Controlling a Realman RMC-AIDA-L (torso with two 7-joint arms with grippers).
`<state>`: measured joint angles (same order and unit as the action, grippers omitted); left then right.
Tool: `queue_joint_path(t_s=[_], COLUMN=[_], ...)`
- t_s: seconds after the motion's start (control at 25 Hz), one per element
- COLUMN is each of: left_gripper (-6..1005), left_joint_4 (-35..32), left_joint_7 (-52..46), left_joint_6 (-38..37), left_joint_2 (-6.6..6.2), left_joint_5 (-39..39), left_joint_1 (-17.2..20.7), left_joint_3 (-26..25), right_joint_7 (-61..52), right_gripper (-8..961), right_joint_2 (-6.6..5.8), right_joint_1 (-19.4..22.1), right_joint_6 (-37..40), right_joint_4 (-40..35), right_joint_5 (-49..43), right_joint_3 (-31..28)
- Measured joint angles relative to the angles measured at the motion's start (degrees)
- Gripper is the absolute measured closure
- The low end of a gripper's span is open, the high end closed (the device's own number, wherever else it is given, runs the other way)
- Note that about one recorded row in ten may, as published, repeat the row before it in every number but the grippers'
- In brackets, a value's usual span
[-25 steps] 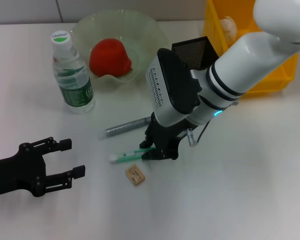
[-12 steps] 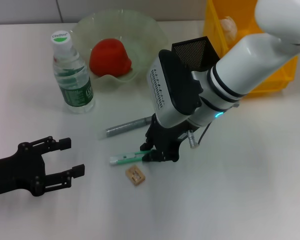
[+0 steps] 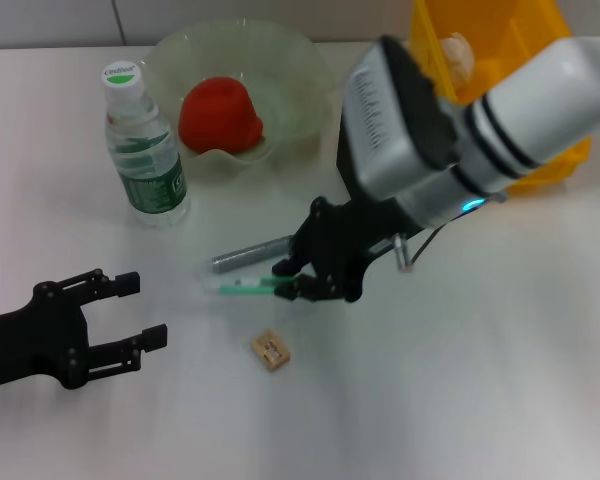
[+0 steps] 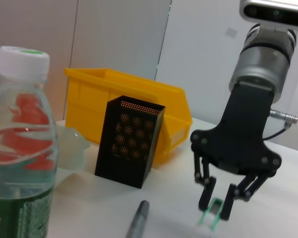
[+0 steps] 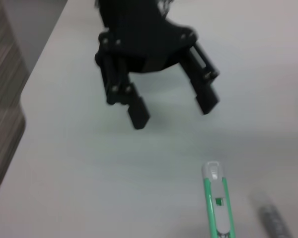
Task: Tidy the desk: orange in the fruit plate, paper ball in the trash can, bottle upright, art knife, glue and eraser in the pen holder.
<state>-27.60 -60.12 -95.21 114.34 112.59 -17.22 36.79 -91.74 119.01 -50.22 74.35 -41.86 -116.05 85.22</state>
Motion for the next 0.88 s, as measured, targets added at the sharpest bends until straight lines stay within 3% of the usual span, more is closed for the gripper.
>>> queue_joint_path(t_s=[0.16, 0.32, 0.56, 0.64, 0.88], left_gripper=[215, 215, 215, 215, 215], left_joint_4=[0.0, 0.0, 0.0, 0.0, 0.0], left_joint_7=[0.0, 0.0, 0.1, 0.1, -0.2], left_joint_6=[-0.2, -0.7, -1.0, -1.1, -1.5], left_joint_2=[-0.04, 0.13, 0.56, 0.79, 0.92], left_joint_5=[0.0, 0.0, 0.0, 0.0, 0.0], left_joint_1=[0.0, -0.1, -0.6, -0.9, -1.4], left_joint_3=[-0.4, -0.7, -0.7, -0.7, -0.7], right_joint_7=[1.6, 7.3, 13.3, 20.0, 32.3], right_gripper=[767, 764, 758, 757, 751], right_joint_2=[-0.01, 0.15, 0.07, 0.08, 0.11], right_joint_1=[3.2, 9.2, 14.3, 17.4, 21.4], right_joint_6=[1.9, 6.6, 10.2, 13.5, 16.1], right_joint_4=[-2.2, -3.9, -3.4, -1.3, 6.2], right_joint_5=[0.1, 3.9, 10.4, 14.2, 21.1], right_joint_3=[-4.4, -13.9, -19.0, -21.3, -25.1])
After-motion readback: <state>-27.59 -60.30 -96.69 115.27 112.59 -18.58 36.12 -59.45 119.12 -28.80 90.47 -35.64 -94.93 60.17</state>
